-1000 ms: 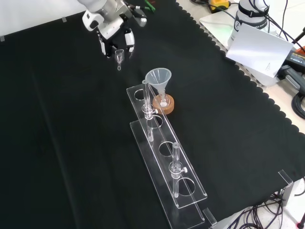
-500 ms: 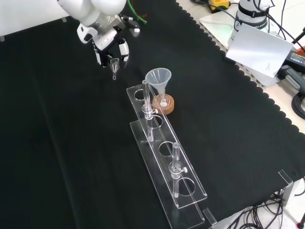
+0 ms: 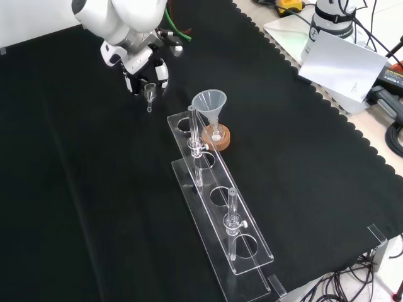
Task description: Put the weighing funnel back on the table.
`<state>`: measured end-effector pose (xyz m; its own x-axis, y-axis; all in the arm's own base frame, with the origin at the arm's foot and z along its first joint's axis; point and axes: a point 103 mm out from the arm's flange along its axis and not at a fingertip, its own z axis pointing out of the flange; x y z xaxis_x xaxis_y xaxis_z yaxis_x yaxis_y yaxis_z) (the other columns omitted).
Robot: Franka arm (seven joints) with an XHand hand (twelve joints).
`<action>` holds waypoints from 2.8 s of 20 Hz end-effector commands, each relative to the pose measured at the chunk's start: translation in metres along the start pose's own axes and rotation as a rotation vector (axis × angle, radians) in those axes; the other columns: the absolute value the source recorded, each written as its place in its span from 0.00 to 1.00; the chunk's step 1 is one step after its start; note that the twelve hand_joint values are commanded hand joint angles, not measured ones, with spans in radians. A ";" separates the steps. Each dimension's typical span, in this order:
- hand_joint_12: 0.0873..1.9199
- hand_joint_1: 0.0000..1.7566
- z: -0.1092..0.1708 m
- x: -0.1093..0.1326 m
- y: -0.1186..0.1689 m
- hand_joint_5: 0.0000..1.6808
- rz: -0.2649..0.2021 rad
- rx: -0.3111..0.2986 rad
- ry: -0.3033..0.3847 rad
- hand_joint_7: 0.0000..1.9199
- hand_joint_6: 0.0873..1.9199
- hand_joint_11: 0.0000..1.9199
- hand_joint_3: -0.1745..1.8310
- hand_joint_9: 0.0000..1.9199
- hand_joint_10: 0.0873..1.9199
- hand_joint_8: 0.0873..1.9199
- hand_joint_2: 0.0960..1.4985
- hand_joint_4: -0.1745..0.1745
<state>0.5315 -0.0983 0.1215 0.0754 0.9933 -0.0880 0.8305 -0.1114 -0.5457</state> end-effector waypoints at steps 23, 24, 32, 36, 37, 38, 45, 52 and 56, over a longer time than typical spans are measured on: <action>0.42 0.64 0.022 0.010 0.029 0.76 0.035 0.015 -0.030 0.60 0.32 0.58 0.43 0.77 0.00 0.23 0.39 1.00; 0.42 0.64 0.023 0.010 0.029 0.76 0.035 0.015 -0.034 0.60 0.32 0.58 0.43 0.77 0.00 0.23 0.39 1.00; 0.42 0.64 0.025 0.016 0.032 0.76 0.027 0.024 -0.044 0.60 0.32 0.58 0.43 0.77 0.00 0.23 0.39 1.00; 0.42 0.64 0.025 0.017 0.030 0.75 0.027 0.031 -0.031 0.56 0.32 0.57 0.40 0.76 0.00 0.25 0.42 1.00; 0.43 0.63 0.024 0.017 0.030 0.74 0.027 0.036 -0.027 0.52 0.33 0.56 0.35 0.75 0.00 0.27 0.46 1.00; 0.44 0.62 0.024 0.018 0.029 0.72 0.025 0.038 -0.026 0.48 0.34 0.55 0.30 0.73 0.00 0.30 0.50 1.00; 0.63 0.51 0.022 0.021 0.021 0.35 0.028 0.052 -0.046 0.22 0.32 0.26 0.24 0.49 0.00 0.35 0.51 0.49; 0.68 0.49 0.016 0.019 0.009 0.21 0.021 0.060 -0.044 0.11 0.15 0.15 0.33 0.39 0.00 0.33 0.43 0.46; 0.69 0.48 0.004 0.017 -0.008 0.20 0.020 0.028 -0.035 0.09 0.11 0.13 0.33 0.36 0.00 0.32 0.42 0.46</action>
<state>0.5329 -0.0806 0.1019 0.0690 0.9880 -0.1384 0.7975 -0.1380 -0.5874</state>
